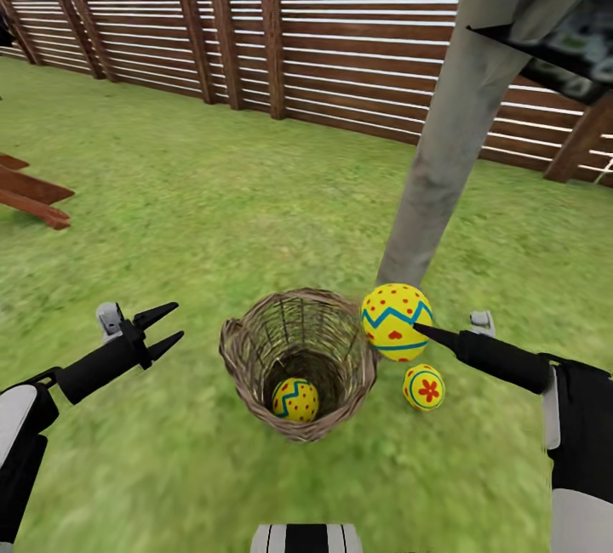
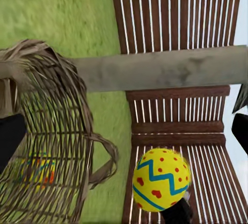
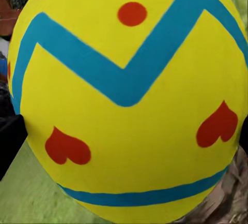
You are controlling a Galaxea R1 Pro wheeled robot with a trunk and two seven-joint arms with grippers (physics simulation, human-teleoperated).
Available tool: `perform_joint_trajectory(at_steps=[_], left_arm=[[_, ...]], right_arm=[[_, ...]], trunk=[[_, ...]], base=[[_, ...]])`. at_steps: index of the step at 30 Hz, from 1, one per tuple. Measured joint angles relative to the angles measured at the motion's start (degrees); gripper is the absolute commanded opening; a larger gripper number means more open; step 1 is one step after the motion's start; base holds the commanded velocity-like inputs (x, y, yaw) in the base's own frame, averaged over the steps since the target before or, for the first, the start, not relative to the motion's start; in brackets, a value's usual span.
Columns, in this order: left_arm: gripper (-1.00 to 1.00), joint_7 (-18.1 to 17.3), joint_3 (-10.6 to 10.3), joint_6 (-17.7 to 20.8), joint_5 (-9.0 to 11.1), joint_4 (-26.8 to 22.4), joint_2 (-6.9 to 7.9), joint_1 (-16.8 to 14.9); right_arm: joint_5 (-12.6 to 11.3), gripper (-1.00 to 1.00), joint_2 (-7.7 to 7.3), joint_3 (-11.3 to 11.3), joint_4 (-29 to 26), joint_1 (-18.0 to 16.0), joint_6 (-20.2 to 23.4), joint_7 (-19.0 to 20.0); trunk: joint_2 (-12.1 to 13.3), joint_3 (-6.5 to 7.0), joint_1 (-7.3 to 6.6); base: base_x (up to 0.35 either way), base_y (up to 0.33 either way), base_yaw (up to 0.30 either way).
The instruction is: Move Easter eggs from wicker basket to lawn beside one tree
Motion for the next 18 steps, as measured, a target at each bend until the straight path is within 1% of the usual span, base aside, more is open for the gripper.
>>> perform_joint_trajectory(at_steps=[1,3,4,5,6,7,9,11,12,13,14,16,17,18], left_arm=[[1.0,0.0,-0.01,0.0,-0.01,-0.01,0.0,0.0],[1.0,0.0,-0.01,0.0,-0.02,-0.03,0.04,0.0],[1.0,0.0,-0.01,0.0,-0.02,-0.03,0.05,0.0],[1.0,0.0,-0.01,0.02,0.0,-0.09,0.06,0.01],[1.0,-0.05,-0.01,0.06,0.04,-0.25,0.06,0.0],[1.0,-0.4,-0.01,0.08,0.05,-0.44,0.06,0.0],[1.0,-3.19,-0.27,0.06,-0.01,-0.74,0.1,0.0],[1.0,-4.6,-1.67,0.02,-0.1,-0.74,0.2,0.0],[1.0,-4.83,-2.09,0.02,-0.11,-0.76,0.17,0.0],[1.0,-4.91,-2.25,0.02,-0.11,-0.77,0.14,0.0],[1.0,-4.97,-2.41,-0.02,-0.12,-0.8,0.08,0.0],[1.0,-5.03,-2.47,-0.04,-0.13,-0.77,0.04,-0.01],[1.0,-5.1,-2.47,-0.01,-0.12,-0.8,0.03,0.0],[1.0,-5.22,-2.46,0.0,-0.12,-0.81,0.02,0.01]], right_arm=[[0.06,-1.0,-0.05,-0.12,-0.01,0.0,-0.01,-1.48],[0.15,-1.0,-0.47,-2.65,-0.09,0.0,-0.11,-6.94],[0.19,-1.0,-0.98,-4.13,-0.11,0.0,-0.65,-10.16],[0.14,-1.0,-2.02,-4.85,-0.11,0.0,-1.47,-12.86],[0.15,-1.0,-3.24,-5.17,-0.11,0.0,-2.14,-15.55],[0.14,-1.0,-4.01,-5.29,-0.11,0.01,-2.4,-18.18],[0.07,-1.0,-5.55,-5.37,-0.11,0.0,-3.62,-25.6],[0.03,-1.0,-6.2,-5.37,-0.11,0.01,-6.06,-29.35],[0.18,-1.0,-6.24,-5.21,-0.04,0.01,-6.74,-32.44],[0.25,-1.0,-6.22,-4.97,-0.02,0.0,-7.05,-36.5],[0.42,-1.0,-6.1,-2.86,0.66,0.0,-10.68,-48.43],[0.09,-1.0,-5.81,7.35,2.82,-0.01,-17.56,-67.45],[0.15,-1.0,-5.71,9.75,3.78,-0.02,-20.47,-73.85],[0.07,-1.0,-5.66,11.54,4.98,-0.03,-22.85,-77.67]], trunk=[[0.0,0.05,0.0],[0.0,0.16,0.0],[0.0,0.21,0.0],[0.0,0.26,0.0],[0.0,0.32,0.0],[0.0,0.37,0.0],[0.0,0.48,0.0],[0.0,0.58,0.0],[0.0,0.63,0.0],[0.0,0.69,0.0],[0.0,0.74,0.0],[0.0,0.87,0.0],[0.0,0.93,0.0],[0.0,0.98,0.0]], base=[[0.0,0.0,-0.26],[0.0,0.0,-0.26],[0.0,0.0,-0.26],[0.0,0.0,-0.26],[0.0,0.0,-0.26],[0.0,0.0,-0.26],[0.0,0.0,-0.26],[0.0,0.0,-0.26],[0.0,0.0,-0.26],[0.0,0.0,-0.258],[0.0,0.0,-0.243],[0.0,0.0,-0.205],[0.0,0.0,-0.115],[0.0,0.0,-0.047]])
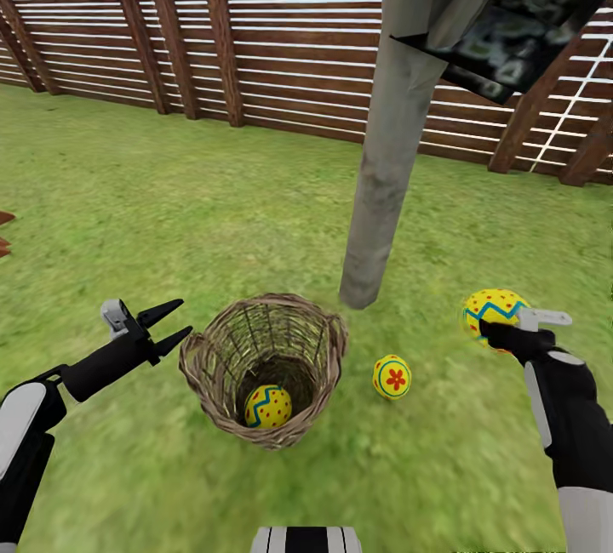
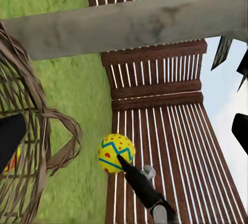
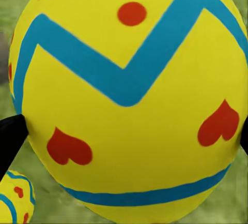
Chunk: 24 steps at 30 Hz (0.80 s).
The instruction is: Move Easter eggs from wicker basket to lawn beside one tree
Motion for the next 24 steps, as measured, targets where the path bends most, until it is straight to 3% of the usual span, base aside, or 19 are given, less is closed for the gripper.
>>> perform_joint_trajectory(at_steps=[1,3,7,10,11,14,15,17,18,20,21,23,24], left_arm=[[1.0,-0.4,0.0,0.01,-0.01,-0.01,-0.03,0.0],[1.0,-2.03,-0.34,0.01,-0.03,-0.01,-0.04,0.01],[1.0,-5.8,-4.9,-0.03,-0.13,-0.01,-0.01,0.01],[1.0,-6.54,-6.47,-0.03,-0.09,0.01,0.0,0.01],[1.0,-9.2,-6.41,0.02,-0.1,0.0,0.33,0.0],[1.0,-16.47,-6.39,0.2,-0.27,-0.67,0.85,0.0],[1.0,-18.13,-6.31,0.25,-0.34,-0.89,0.89,0.0],[1.0,-18.9,-5.83,0.34,-0.34,-0.99,1.05,-0.02],[1.0,-19.07,-5.08,0.44,-0.25,-1.04,1.76,-0.03],[1.0,-20.78,-3.63,0.57,-0.11,-1.06,3.12,-0.07],[1.0,-25.23,-1.36,0.69,0.21,-1.07,5.11,-0.1],[1.0,-31.67,1.21,0.72,0.08,-1.07,7.47,-0.09],[1.0,-33.15,1.84,0.66,-0.13,-1.06,7.88,-0.08]], right_arm=[[-0.08,-1.0,-0.01,2.77,1.99,0.0,-2.3,-3.5],[0.02,-1.0,-0.16,6.72,6.01,-0.01,-3.85,-6.28],[-0.17,-1.0,-0.16,11.25,14.24,-0.39,-5.56,-6.97],[-0.03,-1.0,-0.3,16.67,24.31,-1.2,-13.6,-6.94],[-0.32,-1.0,-0.31,16.82,29.26,-4.53,-13.67,-7.19],[-0.03,-1.0,0.0,17.02,50.67,-18.78,-14.21,-8.28],[0.03,-1.0,0.96,17.08,56.91,-23.22,-14.46,-8.45],[1.71,-1.0,2.92,17.68,59.89,-25.9,-14.35,-10.7],[5.56,-1.0,3.62,18.43,60.47,-27.02,-14.34,-14.71],[8.05,-1.0,4.3,19.08,59.74,-27.58,-14.43,-17.04],[8.69,-1.0,4.69,19.45,57.8,-27.69,-14.26,-17.58],[8.85,-1.0,4.76,19.54,56.67,-27.71,-14.24,-17.66],[8.83,-1.0,4.77,19.56,56.57,-27.71,-14.27,-17.58]], trunk=[[0.0,0.02,0.0],[0.0,0.03,0.0],[0.0,0.04,0.0],[0.0,0.03,0.0],[-0.01,-0.17,0.03],[-0.05,-0.84,0.1],[-0.06,-1.06,0.13],[-0.09,-1.51,0.18],[-0.11,-1.72,0.21],[-0.13,-2.17,0.26],[-0.15,-2.39,0.28],[-0.17,-2.83,0.33],[-0.19,-3.06,0.36]], base=[[0.0,0.0,-0.024],[0.0,0.0,-0.007],[0.0,0.0,-0.001],[0.0,0.0,0.0],[0.0,0.0,0.0],[0.0,0.0,0.0],[0.0,0.0,0.0],[0.0,0.0,0.0],[0.0,0.0,0.0],[0.0,0.0,0.0],[0.0,0.0,0.0],[0.0,0.0,0.0],[0.0,0.0,0.0]])
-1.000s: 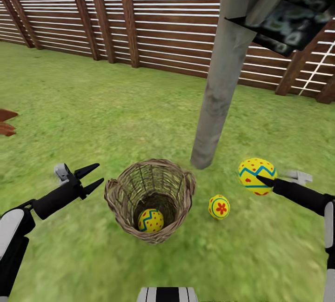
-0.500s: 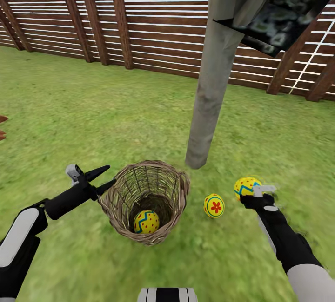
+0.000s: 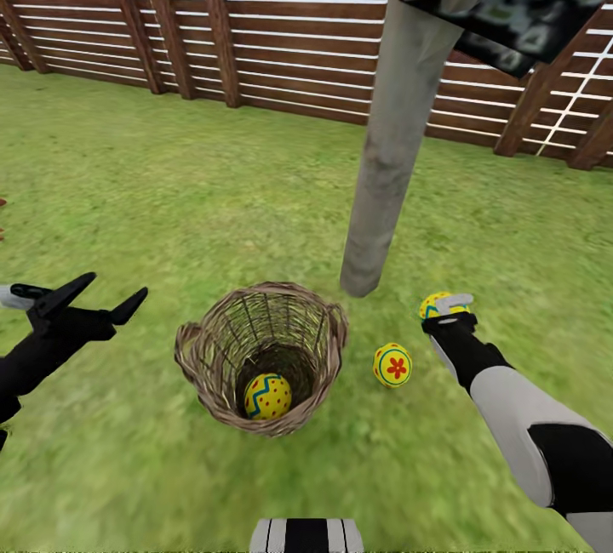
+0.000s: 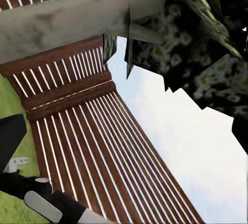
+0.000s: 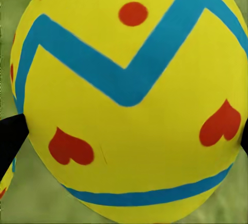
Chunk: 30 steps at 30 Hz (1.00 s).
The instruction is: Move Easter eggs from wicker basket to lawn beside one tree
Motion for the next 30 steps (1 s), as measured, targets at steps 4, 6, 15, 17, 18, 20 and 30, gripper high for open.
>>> perform_joint_trajectory(at_steps=[4,6,15,17,18,20,30], left_arm=[[1.0,-1.68,0.47,0.04,-0.09,0.0,0.4,0.0],[1.0,-1.81,0.49,0.06,-0.08,0.01,0.41,0.0],[1.0,-1.83,0.32,0.06,-0.06,0.04,0.21,0.02],[1.0,-1.84,0.32,-0.01,-0.06,0.01,0.06,0.01],[1.0,-1.84,0.32,-0.02,-0.06,0.04,0.02,0.01],[1.0,-1.84,0.32,-0.01,-0.05,0.03,-0.02,0.03],[1.0,-4.17,0.48,-0.18,-0.05,0.2,-0.01,0.07]], right_arm=[[-0.54,-1.0,-0.12,-0.06,1.15,0.0,-0.02,-0.2],[-0.89,-1.0,-0.2,-0.19,2.13,0.0,-0.02,-0.17],[-0.88,-1.0,-0.17,-0.29,3.53,-0.01,-0.43,0.0],[-0.87,-1.0,-0.2,-0.29,3.4,-0.01,-0.46,0.01],[-0.83,-1.0,-0.23,-0.29,3.34,-0.01,-0.46,0.01],[-0.56,-1.0,-0.17,-0.16,3.22,-0.01,-0.46,0.1],[-0.07,-1.0,-0.01,0.12,2.65,-0.01,-0.45,0.43]], trunk=[[-0.05,-0.89,0.11],[-0.08,-1.33,0.16],[-0.2,-3.33,0.39],[-0.23,-3.77,0.44],[-0.24,-3.99,0.47],[-0.27,-4.43,0.52],[-0.32,-5.33,0.62]], base=[[0.0,0.0,0.0],[0.0,0.0,0.0],[0.0,0.0,0.0],[0.0,0.0,0.0],[0.0,0.0,0.0],[0.0,0.0,0.0],[0.0,-0.044,0.0]])
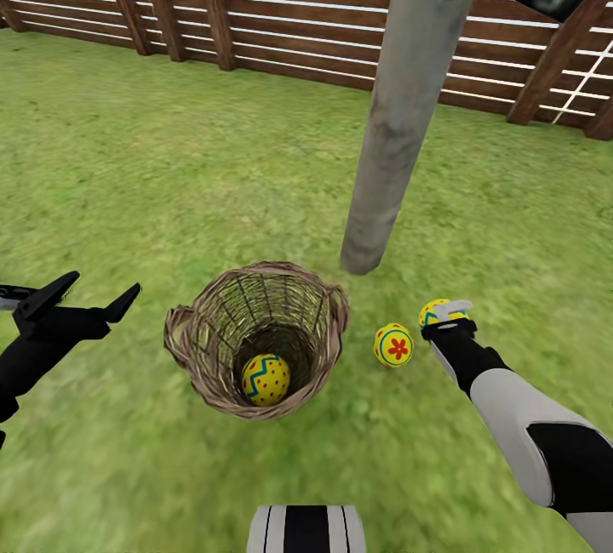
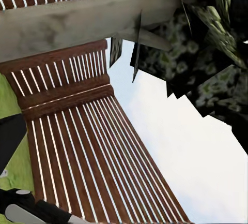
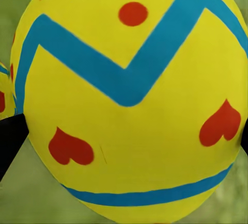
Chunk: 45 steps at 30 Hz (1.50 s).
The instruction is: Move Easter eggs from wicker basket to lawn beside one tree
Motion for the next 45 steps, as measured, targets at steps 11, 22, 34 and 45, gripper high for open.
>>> perform_joint_trajectory(at_steps=[11,22,34,45], left_arm=[[1.0,-1.39,0.01,-0.18,-0.09,0.2,-0.08,-0.01],[1.0,-1.38,0.02,-0.11,-0.12,0.15,0.07,0.02],[1.0,-1.39,-0.06,-0.11,-0.12,0.18,-0.01,0.02],[1.0,-1.45,-0.07,-0.18,-0.09,0.16,-0.18,0.02]], right_arm=[[0.19,-1.0,0.05,0.14,0.01,0.0,-0.04,0.05],[0.1,-1.0,-0.01,0.06,-0.07,0.01,-0.03,-0.02],[-0.69,-1.0,-0.16,-0.34,0.0,0.01,0.31,-0.5],[-0.58,-1.0,-0.16,-0.33,-0.09,0.0,0.43,-0.52]], trunk=[[0.0,0.0,0.0],[-0.13,-2.21,0.26],[-0.29,-4.87,0.57],[-0.38,-6.21,0.72]], base=[[0.007,-0.197,0.219],[0.0,0.0,0.001],[0.0,0.0,0.0],[0.007,-0.007,0.0]])
